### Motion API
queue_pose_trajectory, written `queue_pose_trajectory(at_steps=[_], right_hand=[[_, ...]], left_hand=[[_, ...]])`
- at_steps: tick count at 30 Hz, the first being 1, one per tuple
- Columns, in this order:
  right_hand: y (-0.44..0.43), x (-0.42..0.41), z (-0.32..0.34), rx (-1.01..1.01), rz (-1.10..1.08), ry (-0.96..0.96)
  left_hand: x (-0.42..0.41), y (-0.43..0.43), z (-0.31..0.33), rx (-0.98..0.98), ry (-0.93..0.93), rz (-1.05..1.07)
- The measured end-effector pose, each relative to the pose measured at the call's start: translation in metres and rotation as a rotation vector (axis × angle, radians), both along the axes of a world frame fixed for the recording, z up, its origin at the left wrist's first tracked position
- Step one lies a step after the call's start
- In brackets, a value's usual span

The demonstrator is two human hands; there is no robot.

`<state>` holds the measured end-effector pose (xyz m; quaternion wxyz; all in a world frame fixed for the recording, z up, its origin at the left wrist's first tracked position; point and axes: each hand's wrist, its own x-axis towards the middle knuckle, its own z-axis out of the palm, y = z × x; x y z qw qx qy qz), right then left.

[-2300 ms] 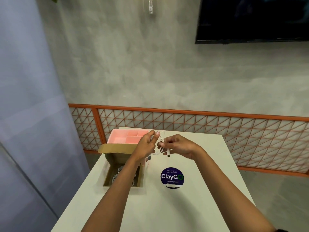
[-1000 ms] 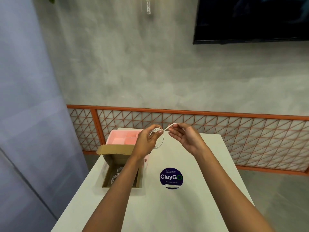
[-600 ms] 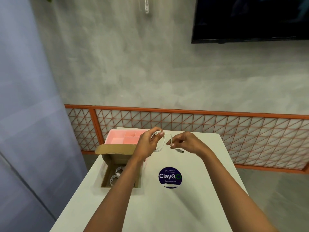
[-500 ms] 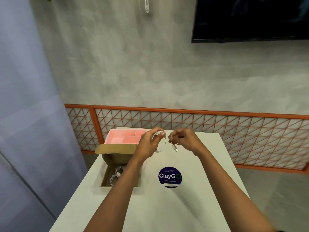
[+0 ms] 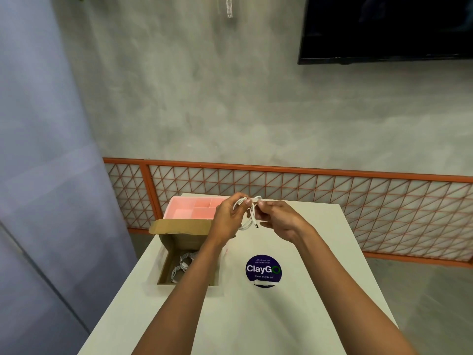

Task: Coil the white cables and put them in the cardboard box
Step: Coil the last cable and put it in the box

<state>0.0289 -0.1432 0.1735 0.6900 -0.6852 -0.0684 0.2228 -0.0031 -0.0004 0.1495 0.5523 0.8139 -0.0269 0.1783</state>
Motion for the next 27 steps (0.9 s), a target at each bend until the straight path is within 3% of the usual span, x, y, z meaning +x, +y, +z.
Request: queue_pose_trajectory(at_steps=[4, 9, 12, 17, 19, 27], right_hand=[[0.002, -0.001, 0.004, -0.178, 0.08, -0.005], [0.001, 0.0, 0.003, -0.19, 0.301, -0.05], [0.001, 0.001, 0.005, -0.204, 0.289, -0.143], [0.003, -0.003, 0.023, -0.688, 0.073, -0.505], [0.004, -0.003, 0.03, -0.786, 0.038, -0.584], [-0.008, -0.013, 0.044, -0.474, 0.007, -0.533]], left_hand=[[0.004, 0.003, -0.003, -0.026, -0.004, 0.052], [0.008, 0.005, -0.004, -0.016, 0.014, 0.028], [0.01, 0.004, -0.004, -0.007, -0.005, 0.045], [0.01, 0.007, -0.012, 0.007, 0.01, 0.081], [0.01, 0.007, -0.015, 0.007, 0.007, 0.093], [0.009, 0.009, -0.015, 0.012, -0.046, 0.115]])
